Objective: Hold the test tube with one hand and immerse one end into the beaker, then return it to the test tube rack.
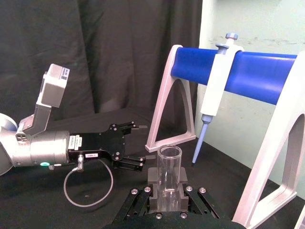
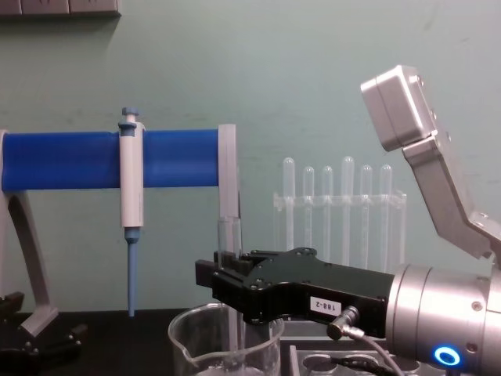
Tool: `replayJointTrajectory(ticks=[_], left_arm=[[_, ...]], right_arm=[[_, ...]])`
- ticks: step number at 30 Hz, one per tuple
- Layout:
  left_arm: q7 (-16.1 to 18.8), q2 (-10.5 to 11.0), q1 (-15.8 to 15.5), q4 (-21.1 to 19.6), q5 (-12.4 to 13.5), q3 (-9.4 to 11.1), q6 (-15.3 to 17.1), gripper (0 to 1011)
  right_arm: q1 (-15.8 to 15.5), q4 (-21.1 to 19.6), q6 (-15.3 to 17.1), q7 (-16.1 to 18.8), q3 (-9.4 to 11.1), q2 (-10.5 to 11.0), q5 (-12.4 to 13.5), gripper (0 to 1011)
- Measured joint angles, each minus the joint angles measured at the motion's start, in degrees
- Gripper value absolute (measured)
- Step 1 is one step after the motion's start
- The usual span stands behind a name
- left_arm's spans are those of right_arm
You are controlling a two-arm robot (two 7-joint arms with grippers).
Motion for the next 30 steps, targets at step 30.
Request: replayJointTrajectory(ticks=[30], left_arm=[[0.0,0.0,0.0,0.0,0.0,0.0,0.0,1000]], right_arm=[[0.0,0.0,0.0,0.0,0.0,0.0,0.0,228]])
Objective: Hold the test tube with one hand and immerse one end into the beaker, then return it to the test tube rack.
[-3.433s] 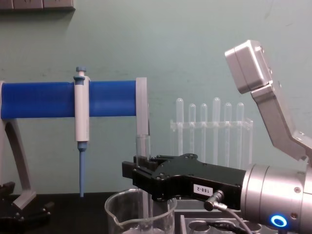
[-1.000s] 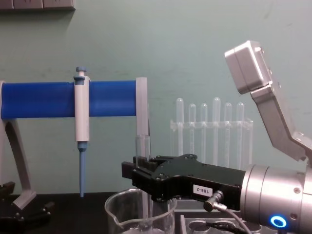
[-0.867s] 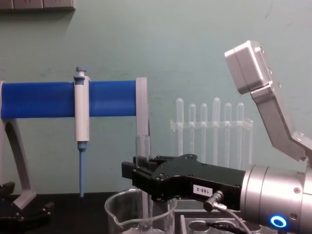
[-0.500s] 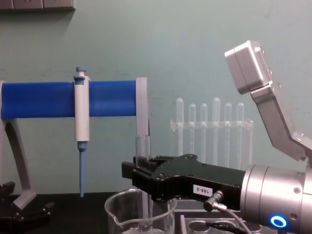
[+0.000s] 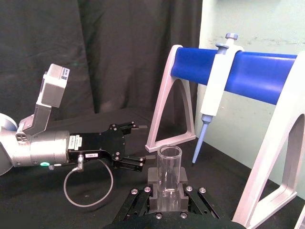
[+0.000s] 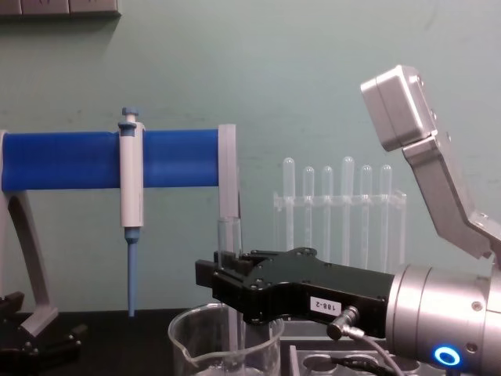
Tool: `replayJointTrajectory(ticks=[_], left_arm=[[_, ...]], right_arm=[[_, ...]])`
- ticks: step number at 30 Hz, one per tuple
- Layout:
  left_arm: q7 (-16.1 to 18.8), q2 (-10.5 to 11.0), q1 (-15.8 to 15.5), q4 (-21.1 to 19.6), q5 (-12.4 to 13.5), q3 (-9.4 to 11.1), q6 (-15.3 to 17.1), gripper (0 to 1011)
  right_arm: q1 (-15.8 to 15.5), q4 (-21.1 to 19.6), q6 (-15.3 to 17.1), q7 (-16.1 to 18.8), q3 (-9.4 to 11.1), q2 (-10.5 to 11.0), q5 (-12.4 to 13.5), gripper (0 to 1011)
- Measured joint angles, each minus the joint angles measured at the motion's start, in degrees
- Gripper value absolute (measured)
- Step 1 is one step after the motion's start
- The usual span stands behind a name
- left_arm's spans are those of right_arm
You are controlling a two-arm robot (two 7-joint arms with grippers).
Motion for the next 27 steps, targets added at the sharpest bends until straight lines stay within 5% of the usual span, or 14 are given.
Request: replayJointTrajectory(ticks=[27], left_arm=[[0.0,0.0,0.0,0.0,0.0,0.0,0.0,1000]], right_arm=[[0.0,0.0,0.0,0.0,0.0,0.0,0.0,228]])
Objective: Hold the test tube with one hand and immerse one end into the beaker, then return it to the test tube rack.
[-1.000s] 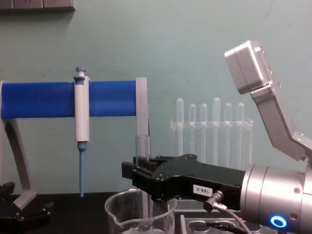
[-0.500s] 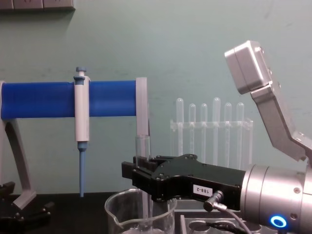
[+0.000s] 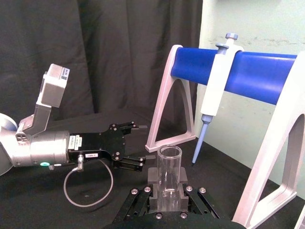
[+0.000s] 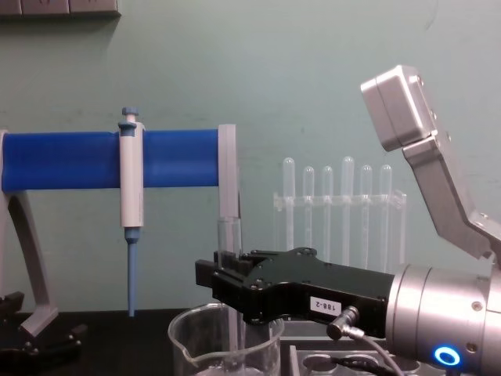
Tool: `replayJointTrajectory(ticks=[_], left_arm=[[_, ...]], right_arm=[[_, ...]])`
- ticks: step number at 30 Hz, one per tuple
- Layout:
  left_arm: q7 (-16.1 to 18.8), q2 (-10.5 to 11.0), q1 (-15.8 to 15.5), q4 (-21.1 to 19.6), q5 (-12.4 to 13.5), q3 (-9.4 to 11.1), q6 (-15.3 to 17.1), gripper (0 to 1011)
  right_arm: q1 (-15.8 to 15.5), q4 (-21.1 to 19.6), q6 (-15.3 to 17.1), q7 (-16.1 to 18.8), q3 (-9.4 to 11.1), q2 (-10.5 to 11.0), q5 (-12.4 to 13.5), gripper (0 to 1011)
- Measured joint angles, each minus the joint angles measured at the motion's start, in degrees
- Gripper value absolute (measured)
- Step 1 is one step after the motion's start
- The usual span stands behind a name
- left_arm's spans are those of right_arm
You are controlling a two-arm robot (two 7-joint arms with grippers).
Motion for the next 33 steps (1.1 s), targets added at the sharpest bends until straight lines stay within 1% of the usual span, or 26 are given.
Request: replayJointTrajectory(ticks=[33], left_arm=[[0.0,0.0,0.0,0.0,0.0,0.0,0.0,1000]], right_arm=[[0.0,0.0,0.0,0.0,0.0,0.0,0.0,228]])
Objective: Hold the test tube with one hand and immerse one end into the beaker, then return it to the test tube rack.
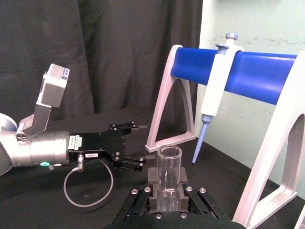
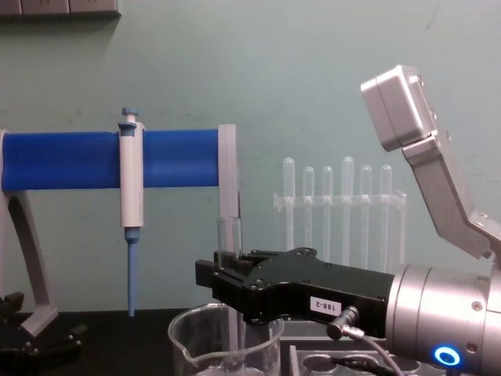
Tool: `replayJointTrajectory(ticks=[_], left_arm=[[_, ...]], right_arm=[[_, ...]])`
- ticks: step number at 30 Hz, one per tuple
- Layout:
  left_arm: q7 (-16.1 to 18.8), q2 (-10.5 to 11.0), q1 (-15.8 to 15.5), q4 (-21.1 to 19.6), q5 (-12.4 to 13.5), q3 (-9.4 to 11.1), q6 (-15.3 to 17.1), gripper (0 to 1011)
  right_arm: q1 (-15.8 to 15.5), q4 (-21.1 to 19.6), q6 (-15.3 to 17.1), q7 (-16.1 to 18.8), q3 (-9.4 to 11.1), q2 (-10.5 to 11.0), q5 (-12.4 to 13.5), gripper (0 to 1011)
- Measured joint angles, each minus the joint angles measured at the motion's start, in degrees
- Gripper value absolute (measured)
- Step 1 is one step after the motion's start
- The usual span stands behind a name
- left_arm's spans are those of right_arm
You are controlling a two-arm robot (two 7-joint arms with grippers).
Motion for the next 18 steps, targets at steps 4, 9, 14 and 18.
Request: replayJointTrajectory(ticks=[4,9,14,18], left_arm=[[0.0,0.0,0.0,0.0,0.0,0.0,0.0,1000],[0.0,0.0,0.0,0.0,0.0,0.0,0.0,1000],[0.0,0.0,0.0,0.0,0.0,0.0,0.0,1000],[0.0,0.0,0.0,0.0,0.0,0.0,0.0,1000]], right_arm=[[0.0,0.0,0.0,0.0,0.0,0.0,0.0,228],[0.0,0.0,0.0,0.0,0.0,0.0,0.0,228],[0.0,0.0,0.0,0.0,0.0,0.0,0.0,228],[0.0,0.0,0.0,0.0,0.0,0.0,0.0,228]])
